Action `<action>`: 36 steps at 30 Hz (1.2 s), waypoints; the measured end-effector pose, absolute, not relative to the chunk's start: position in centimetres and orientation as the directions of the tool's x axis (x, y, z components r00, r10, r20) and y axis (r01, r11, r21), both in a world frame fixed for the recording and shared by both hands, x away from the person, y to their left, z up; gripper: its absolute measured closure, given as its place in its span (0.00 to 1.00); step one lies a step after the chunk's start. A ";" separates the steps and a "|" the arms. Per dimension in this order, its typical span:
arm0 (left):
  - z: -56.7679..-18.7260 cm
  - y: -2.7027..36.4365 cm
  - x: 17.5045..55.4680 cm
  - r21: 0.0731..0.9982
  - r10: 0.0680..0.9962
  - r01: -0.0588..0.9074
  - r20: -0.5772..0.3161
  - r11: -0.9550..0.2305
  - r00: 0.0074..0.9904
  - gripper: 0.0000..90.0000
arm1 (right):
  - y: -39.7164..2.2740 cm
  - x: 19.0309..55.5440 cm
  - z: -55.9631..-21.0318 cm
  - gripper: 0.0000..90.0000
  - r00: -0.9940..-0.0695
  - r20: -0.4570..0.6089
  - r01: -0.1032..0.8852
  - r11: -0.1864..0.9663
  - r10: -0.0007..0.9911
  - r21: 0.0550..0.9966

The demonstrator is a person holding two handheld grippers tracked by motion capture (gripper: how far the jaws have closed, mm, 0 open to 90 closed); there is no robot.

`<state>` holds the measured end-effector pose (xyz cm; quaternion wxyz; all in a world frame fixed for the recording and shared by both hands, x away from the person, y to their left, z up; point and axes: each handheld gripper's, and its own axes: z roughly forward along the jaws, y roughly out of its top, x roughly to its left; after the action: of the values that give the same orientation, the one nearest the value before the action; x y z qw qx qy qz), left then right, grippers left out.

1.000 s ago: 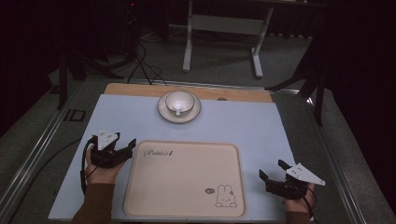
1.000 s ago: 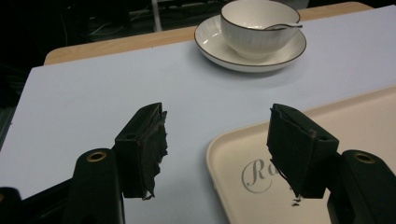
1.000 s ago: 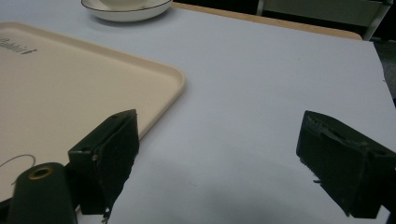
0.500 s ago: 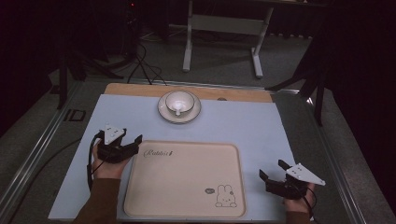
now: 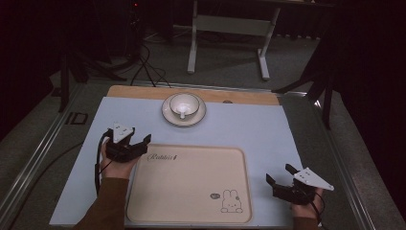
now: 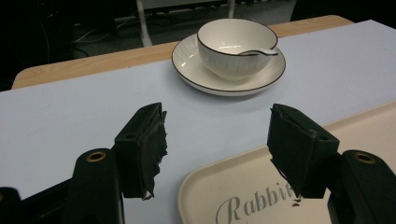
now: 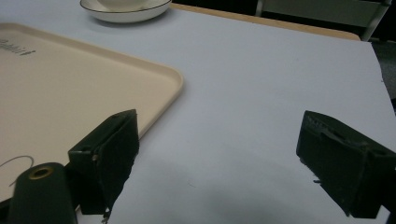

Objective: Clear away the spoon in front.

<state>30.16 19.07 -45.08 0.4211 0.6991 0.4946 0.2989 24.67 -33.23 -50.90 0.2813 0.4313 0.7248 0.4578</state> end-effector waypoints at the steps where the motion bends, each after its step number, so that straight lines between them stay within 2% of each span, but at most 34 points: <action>1: -45.0 19.0 30.2 0.884 0.943 0.438 0.005 -0.160 0.334 0.40 | -33.2 24.7 -50.9 0.14 -0.470 -0.014 0.367 0.210 0.883 0.906; 19: -44.2 17.1 32.3 0.883 0.934 0.431 0.021 -0.184 0.356 0.40 | -33.2 24.7 -50.9 0.14 -0.469 -0.013 0.369 0.210 0.883 0.905; 25: -43.5 16.3 33.2 0.875 0.925 0.424 0.066 -0.234 0.373 0.40 | -33.3 24.7 -50.9 0.14 -0.466 -0.011 0.369 0.206 0.885 0.906; 36: -43.0 15.7 34.8 0.884 0.927 0.417 0.048 -0.213 0.372 0.41 | -33.3 24.7 -50.9 0.14 -0.465 -0.012 0.369 0.206 0.885 0.906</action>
<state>34.77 15.67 -42.97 0.4163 0.7159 0.4693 0.3066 24.69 -33.30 -50.89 0.2820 0.4334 0.7235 0.4574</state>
